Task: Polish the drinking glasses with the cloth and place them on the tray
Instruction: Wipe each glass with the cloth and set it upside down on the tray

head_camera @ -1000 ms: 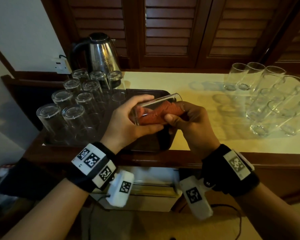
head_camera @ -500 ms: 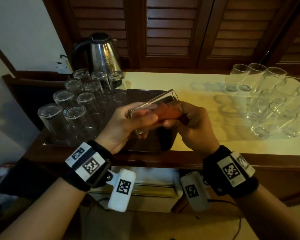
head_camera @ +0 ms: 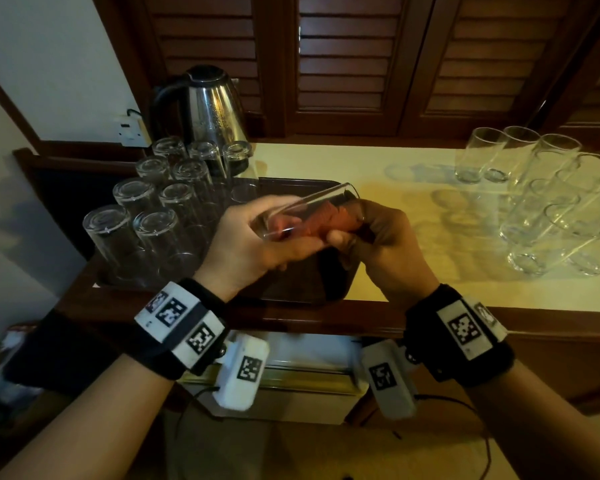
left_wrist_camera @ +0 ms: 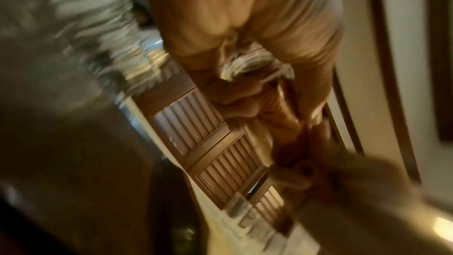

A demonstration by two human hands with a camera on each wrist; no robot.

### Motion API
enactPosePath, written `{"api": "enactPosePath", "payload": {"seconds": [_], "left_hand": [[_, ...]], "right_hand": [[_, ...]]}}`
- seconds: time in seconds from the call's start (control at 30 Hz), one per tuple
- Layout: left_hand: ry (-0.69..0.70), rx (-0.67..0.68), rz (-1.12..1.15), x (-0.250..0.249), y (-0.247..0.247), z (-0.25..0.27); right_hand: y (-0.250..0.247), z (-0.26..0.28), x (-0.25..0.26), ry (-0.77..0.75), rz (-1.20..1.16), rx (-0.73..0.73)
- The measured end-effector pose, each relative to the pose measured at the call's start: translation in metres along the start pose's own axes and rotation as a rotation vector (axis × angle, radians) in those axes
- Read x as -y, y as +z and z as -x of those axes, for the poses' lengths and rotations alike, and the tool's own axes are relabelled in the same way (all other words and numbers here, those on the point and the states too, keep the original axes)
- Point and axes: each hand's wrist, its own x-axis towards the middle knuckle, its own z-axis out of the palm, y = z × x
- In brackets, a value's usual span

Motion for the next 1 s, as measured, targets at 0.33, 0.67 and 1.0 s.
{"api": "enactPosePath", "payload": {"seconds": [0.33, 0.67, 1.0], "left_hand": [[-0.182, 0.115, 0.260, -0.001, -0.003, -0.003], [-0.074, 0.103, 0.093, -0.014, 0.001, -0.005], [0.107, 0.057, -0.112, -0.013, -0.011, -0.009]], "right_hand": [[-0.005, -0.001, 0.003, -0.122, -0.053, 0.012], [-0.003, -0.003, 0.008, -0.019, -0.120, -0.094], [0.003, -0.008, 0.016, 0.050, -0.160, -0.060]]}}
